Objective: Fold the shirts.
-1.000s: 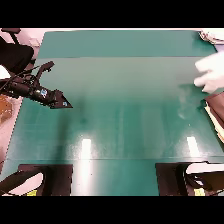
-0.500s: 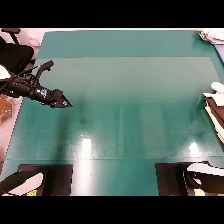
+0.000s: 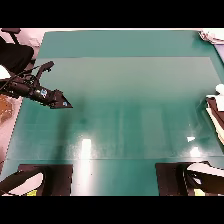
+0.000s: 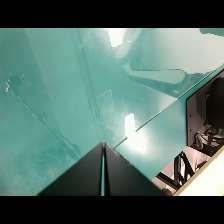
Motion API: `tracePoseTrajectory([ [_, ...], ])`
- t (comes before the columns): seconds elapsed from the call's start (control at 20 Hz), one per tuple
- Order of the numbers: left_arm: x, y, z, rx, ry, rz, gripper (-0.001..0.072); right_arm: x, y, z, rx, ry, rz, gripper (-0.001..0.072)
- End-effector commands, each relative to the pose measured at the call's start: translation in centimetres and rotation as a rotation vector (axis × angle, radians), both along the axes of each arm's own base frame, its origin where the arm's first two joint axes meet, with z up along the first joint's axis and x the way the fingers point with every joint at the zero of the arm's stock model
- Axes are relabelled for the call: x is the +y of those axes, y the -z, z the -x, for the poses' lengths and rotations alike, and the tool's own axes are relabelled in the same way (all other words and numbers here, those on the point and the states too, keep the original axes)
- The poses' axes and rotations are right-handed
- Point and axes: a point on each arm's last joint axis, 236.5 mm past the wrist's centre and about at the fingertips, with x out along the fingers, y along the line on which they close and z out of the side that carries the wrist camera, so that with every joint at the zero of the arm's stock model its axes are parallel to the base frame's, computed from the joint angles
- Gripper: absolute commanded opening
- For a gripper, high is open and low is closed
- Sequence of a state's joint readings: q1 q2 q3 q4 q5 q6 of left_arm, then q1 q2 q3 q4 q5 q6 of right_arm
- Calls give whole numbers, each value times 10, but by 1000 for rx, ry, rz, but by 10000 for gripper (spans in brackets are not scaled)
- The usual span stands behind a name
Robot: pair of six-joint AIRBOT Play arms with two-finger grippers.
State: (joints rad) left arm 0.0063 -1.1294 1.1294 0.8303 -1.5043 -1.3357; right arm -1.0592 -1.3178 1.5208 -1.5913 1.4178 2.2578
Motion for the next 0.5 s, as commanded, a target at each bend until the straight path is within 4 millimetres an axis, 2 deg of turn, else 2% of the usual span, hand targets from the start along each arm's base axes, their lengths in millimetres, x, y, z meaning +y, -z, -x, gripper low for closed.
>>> tracePoseTrajectory([
  [0.0,0,0,1,2,3,0,23,2,23,21,104,-45,-19,16],
  [0.2,0,0,4,11,10,0,23,14,71,41,150,-27,-109,30],
  [0.25,0,0,4,11,11,0,23,15,81,46,156,-18,-121,126],
  [0.35,0,0,5,14,13,0,23,18,92,50,168,-17,-131,406],
  [0.45,0,0,4,14,11,0,23,15,92,52,176,-17,-120,570],
])
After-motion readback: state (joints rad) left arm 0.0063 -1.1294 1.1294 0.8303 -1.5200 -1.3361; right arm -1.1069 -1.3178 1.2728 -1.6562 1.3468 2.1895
